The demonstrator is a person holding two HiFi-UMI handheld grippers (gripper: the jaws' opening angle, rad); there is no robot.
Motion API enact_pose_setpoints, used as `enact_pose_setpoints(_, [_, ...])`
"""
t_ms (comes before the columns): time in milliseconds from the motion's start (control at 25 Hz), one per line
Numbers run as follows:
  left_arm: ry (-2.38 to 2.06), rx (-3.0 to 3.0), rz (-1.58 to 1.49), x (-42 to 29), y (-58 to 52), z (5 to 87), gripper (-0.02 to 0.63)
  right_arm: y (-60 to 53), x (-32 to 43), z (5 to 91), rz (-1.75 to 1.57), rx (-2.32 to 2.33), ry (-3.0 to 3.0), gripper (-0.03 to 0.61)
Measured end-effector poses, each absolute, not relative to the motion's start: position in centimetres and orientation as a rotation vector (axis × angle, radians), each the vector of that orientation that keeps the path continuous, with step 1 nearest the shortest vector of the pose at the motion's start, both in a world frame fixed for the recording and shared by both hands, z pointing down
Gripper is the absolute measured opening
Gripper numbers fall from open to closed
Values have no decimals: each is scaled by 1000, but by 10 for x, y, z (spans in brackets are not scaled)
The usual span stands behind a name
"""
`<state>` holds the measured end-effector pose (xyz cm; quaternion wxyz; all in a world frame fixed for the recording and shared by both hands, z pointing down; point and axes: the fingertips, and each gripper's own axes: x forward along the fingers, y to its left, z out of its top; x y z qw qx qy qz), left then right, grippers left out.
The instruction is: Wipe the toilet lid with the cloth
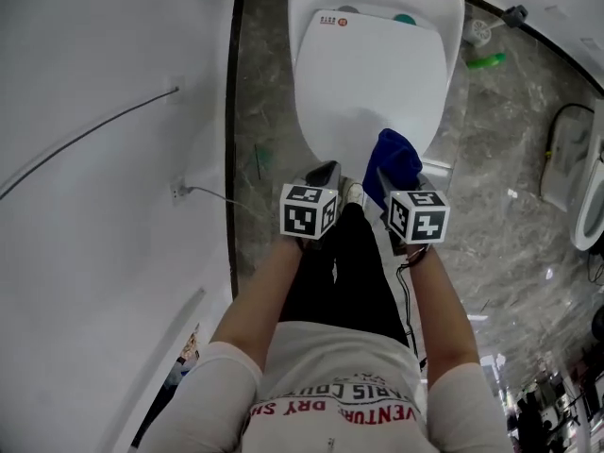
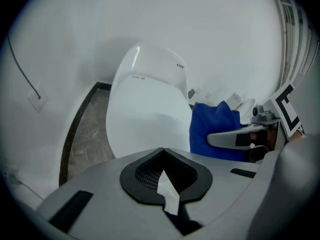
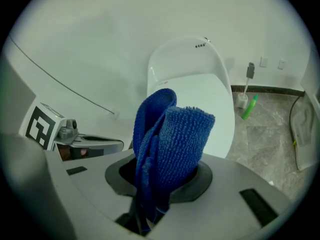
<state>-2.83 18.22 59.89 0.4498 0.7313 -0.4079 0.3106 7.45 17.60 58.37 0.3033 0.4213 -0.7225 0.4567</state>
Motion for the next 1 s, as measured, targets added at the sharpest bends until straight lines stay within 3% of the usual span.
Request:
enact_pose_setpoints(480, [-1256, 1845, 512, -100, 38, 549, 6, 10, 11, 557, 1087, 1120, -2079, 98])
enact_pose_setpoints(1000, [-1187, 1915, 594, -169, -61, 562, 6, -117, -70, 603, 1203, 1088, -1997, 98])
